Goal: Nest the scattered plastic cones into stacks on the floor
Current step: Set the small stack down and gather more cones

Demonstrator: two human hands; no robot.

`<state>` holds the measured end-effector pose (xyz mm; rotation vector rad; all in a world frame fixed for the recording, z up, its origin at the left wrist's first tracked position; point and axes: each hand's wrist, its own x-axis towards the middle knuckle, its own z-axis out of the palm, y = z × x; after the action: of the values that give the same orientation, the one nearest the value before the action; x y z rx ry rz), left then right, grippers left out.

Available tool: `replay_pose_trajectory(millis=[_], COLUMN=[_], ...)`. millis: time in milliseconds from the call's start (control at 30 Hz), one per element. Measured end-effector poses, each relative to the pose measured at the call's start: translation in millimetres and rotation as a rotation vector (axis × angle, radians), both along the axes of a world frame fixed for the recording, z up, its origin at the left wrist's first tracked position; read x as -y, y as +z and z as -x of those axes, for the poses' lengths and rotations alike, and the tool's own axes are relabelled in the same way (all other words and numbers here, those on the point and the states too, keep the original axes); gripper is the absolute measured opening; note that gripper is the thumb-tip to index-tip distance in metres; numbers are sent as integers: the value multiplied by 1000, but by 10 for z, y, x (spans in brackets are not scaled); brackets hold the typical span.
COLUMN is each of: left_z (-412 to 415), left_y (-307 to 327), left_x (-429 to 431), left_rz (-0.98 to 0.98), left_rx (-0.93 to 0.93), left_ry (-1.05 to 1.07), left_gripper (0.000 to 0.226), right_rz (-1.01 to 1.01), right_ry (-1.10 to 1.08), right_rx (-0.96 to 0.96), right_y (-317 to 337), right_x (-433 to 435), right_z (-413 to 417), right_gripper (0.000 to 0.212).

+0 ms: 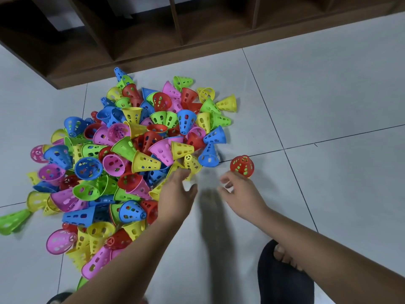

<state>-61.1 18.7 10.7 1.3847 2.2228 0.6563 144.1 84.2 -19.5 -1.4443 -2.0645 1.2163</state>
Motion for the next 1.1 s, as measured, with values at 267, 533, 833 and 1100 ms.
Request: replay_pose_trajectory(millis=[267,533,833,1100], left_z=[525,704,701,618], left_y=[-107,-272,-376,-354], left_x=[198,186,130,167], left_rz=[22,201,352,255], left_rx=[-140,-243,-199,-21], left_ry=[108,99,105,126], left_gripper=[32,50,59,53], right_rz=[-277,-168,-178,-29], right_ry=[143,116,169,154], right_rx=[73,325,304,487], right_y=[173,4,-149,-150], right_x=[-333,-613,-416,-132], right_z=[686,879,832,665], right_gripper=[28,44,17,83])
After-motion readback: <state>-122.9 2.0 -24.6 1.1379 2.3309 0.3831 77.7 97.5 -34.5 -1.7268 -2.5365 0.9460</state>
